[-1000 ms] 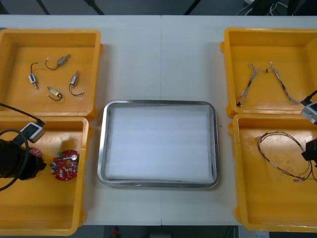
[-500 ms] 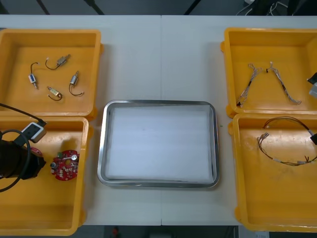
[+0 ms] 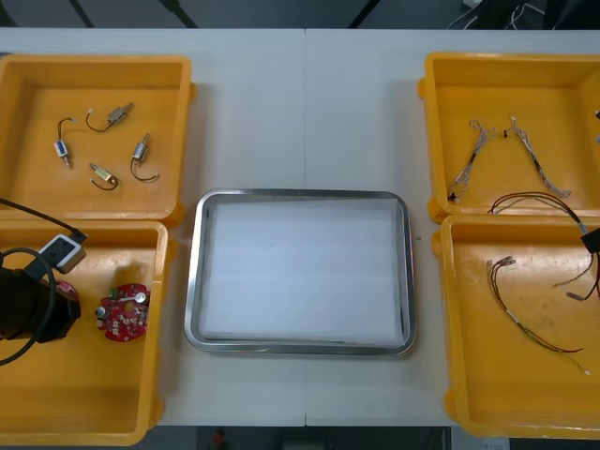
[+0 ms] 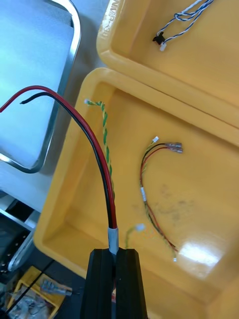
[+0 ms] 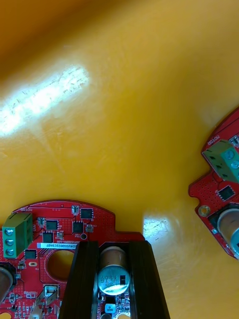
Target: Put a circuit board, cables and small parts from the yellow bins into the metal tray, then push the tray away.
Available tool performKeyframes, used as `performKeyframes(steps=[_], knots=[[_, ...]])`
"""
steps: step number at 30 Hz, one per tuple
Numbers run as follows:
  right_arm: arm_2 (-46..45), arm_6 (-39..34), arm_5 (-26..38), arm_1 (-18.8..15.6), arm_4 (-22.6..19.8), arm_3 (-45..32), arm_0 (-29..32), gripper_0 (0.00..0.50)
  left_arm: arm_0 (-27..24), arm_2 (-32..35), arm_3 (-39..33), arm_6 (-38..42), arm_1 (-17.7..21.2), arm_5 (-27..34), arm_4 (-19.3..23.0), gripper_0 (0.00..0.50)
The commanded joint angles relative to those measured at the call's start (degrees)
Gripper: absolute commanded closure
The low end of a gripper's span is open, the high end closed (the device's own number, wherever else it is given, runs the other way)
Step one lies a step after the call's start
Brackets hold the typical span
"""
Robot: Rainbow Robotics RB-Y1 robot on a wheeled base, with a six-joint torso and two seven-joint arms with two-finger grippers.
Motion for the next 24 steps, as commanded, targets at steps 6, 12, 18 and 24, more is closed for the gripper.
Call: performKeyframes(steps=[6,12,18,24], knots=[[-0.6,-1.3,0.4,-3.2,-0.2,-1.5,-1.9,0.5,-1.5,2.9,-1.0,-5.6,6.0,0.7,5.7,0.5],[2.5,-1.6,0.4,-3.5,1.1,-1.5,-4.0,0.5,-1.5,9.3,-3.8,-5.8,6.4,8.4,9.9,0.5],[6.6,-2.7,0.4,-3.6,2.9,-1.6,-6.9,0.5,-1.5,18.1,-7.7,-5.7,6.4,18.4,13.4,0.5],[10.3,-3.8,0.4,-3.6,7.7,-4.7,-7.4,0.5,-1.5,26.4,-9.7,-4.9,5.3,26.4,17.5,0.5]])
